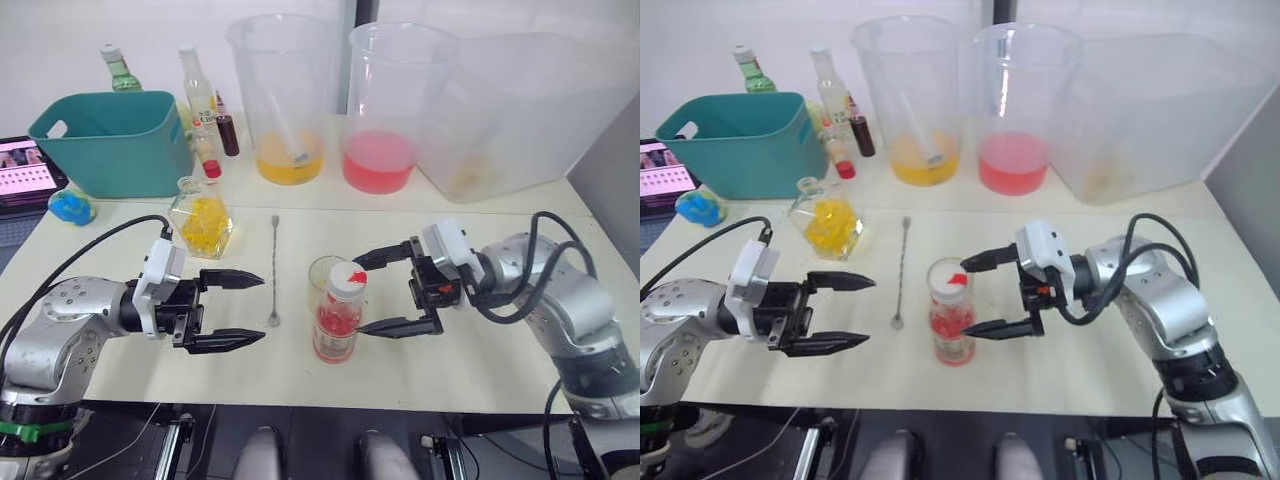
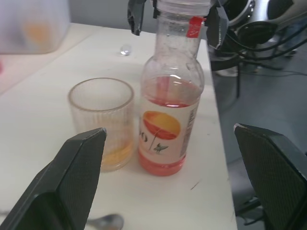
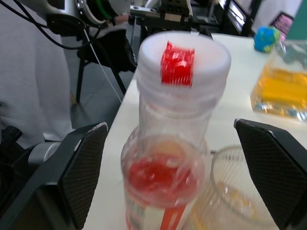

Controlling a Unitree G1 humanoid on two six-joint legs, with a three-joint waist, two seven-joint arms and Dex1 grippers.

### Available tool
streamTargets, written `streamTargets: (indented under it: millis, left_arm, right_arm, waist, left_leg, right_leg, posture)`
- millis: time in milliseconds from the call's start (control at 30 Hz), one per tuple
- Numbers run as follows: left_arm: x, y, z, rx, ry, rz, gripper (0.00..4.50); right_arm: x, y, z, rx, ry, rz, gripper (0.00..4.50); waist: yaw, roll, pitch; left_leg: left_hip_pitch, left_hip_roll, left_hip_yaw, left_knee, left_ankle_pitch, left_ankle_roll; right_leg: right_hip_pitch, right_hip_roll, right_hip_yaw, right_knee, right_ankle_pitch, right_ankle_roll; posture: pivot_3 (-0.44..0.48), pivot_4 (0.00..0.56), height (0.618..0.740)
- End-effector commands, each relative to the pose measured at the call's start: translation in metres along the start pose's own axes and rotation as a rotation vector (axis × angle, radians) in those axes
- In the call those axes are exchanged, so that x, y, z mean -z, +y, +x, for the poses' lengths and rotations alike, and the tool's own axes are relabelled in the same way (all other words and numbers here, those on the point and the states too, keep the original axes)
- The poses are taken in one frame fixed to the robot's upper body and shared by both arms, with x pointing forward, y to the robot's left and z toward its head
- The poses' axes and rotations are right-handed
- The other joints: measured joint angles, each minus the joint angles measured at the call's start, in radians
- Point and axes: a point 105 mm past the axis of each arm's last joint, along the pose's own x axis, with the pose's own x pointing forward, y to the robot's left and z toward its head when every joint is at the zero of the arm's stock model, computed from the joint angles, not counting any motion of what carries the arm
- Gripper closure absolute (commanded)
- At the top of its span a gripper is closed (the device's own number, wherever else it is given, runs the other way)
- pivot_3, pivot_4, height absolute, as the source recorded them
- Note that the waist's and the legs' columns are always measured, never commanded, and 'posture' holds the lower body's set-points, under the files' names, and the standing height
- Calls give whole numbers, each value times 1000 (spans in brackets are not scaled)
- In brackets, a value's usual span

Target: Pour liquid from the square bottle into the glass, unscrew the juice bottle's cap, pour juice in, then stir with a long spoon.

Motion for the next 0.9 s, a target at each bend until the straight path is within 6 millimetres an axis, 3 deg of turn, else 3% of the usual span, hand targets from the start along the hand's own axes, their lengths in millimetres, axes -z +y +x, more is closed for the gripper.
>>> streamTargets:
  millis: [33, 333, 633, 667, 900]
  left_arm:
    - [-15, -4, -7, -71, 6, 75, 0]
    - [-18, -11, -16, -130, 39, 71, 0]
    - [-19, -6, -11, -103, 33, 69, 0]
    - [-19, -5, -9, -97, 31, 70, 0]
    - [-19, 0, 0, -26, 8, 59, 0]
  right_arm:
    - [-11, -1, 6, -94, -46, -60, 22]
    - [-7, -5, 14, -179, -65, -68, 22]
    - [0, -6, 9, -166, -53, -65, 2856]
    - [0, -6, 7, -157, -51, -66, 3017]
    - [-8, -1, 8, -44, -69, -72, 3023]
  waist:
    - [3, 0, 0]
    - [2, 0, 0]
    - [3, 0, 0]
    - [3, 0, 0]
    - [4, 0, 0]
  left_leg:
    - [0, 0, 0, 0, 0, 0]
    - [0, 0, 0, 0, 0, 0]
    - [1, 0, 0, 0, 0, 0]
    - [1, 0, 0, 0, 0, 0]
    - [1, 0, 0, 0, 0, 0]
  right_leg:
    - [0, 0, 0, 0, 0, 0]
    - [0, 0, -1, 0, 0, 0]
    - [0, 0, -1, 0, 0, 0]
    - [0, 0, -1, 0, 0, 0]
    - [0, 0, -1, 1, 0, 0]
  posture:
    - [0, 150, 728]
    - [0, 150, 728]
    - [0, 150, 728]
    - [0, 150, 728]
    - [0, 150, 728]
